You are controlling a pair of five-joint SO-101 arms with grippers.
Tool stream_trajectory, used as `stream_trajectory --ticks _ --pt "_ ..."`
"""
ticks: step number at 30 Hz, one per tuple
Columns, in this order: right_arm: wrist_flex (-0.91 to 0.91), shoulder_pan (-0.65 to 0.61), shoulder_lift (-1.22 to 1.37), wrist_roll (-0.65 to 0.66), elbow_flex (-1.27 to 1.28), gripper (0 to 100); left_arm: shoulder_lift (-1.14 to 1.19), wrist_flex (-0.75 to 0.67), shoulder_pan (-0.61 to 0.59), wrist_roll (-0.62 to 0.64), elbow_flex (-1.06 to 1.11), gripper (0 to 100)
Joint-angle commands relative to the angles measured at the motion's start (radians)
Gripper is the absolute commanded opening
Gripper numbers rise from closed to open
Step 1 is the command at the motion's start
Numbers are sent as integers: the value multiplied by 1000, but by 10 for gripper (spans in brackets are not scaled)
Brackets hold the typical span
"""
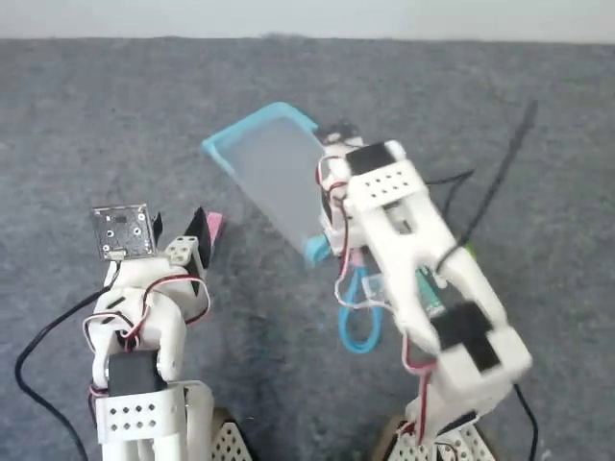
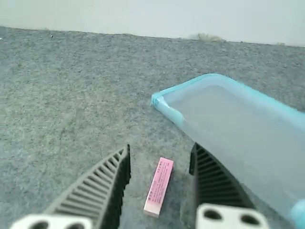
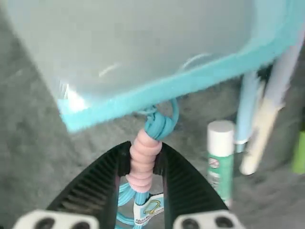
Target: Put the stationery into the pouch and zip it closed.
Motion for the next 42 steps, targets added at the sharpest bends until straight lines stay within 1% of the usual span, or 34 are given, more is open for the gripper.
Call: stream_trajectory --ticks 1,6,8,10,12,28,32,37,42 --pt "1 -48 -246 103 8 6 -12 41 38 -23 -71 232" --pt "-94 -165 -550 135 196 6 -20 104 184 -104 -73 254" --pt "-148 -213 -661 137 293 6 -20 132 218 -124 -94 258" --pt "-194 -225 -748 138 371 6 -20 195 239 -133 -133 293" --pt "-203 -213 -797 153 399 6 -20 239 259 -133 -162 325" --pt "-196 -206 -816 160 396 6 -14 195 276 -135 -145 331" --pt "-197 -208 -814 160 396 6 -14 199 344 -135 -145 331" --pt "-196 -265 -817 160 391 6 -12 153 351 -135 -120 331" --pt "-114 -272 -814 175 318 6 -12 112 342 -138 -93 330"
